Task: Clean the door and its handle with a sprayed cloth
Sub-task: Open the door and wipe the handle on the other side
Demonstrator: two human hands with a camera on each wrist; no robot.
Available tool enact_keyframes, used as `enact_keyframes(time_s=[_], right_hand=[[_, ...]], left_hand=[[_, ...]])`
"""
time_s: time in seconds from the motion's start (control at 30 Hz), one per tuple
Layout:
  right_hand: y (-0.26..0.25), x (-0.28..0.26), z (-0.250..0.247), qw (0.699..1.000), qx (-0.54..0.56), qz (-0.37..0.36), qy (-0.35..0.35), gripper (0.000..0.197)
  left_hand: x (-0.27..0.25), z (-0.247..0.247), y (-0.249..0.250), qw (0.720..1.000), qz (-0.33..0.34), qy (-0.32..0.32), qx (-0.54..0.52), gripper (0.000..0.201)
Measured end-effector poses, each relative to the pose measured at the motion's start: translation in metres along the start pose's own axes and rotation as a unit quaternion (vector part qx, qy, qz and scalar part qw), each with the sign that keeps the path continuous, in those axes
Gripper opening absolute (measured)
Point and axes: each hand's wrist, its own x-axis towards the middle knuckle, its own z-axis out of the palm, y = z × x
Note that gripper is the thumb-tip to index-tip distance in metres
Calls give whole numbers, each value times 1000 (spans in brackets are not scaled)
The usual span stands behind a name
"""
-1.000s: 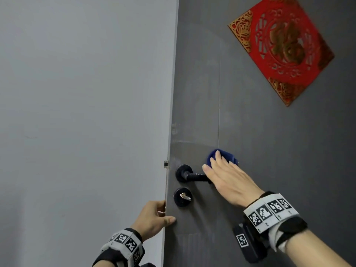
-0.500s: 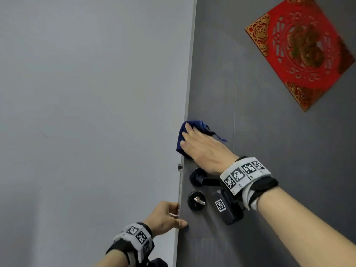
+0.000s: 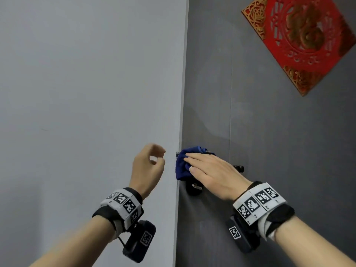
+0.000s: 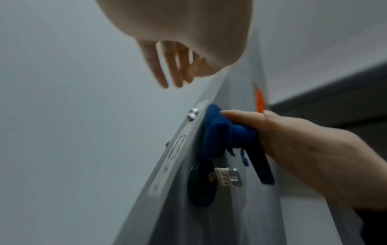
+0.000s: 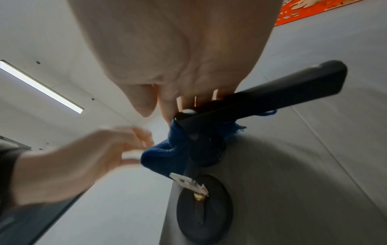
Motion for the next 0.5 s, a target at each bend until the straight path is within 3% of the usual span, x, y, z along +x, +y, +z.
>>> enact_keyframes(time_s=[0.03,0.1,0.17,0.27,0.37,0.5], right_hand=[[2,0,2,1000,14,4,-6,45],[8,-1,6,998,56,10,-12,46],[16,-6,3,994,105,25,35,43],[35,-19,-8,991,23,51,125,34],[49,-30,-14,989,-82,54,109,28],[49,-22,-13,987,-107,44,114,20]], left_hand=[[2,-3,11,996,89,-23,16,27],[6,-1,24,968,185,-158,57,35],[10,5,23,942,196,-252,107,42],[13,13,19,933,194,-264,151,40],[25,17,23,905,213,-308,202,50],[40,24,32,847,243,-358,309,49]])
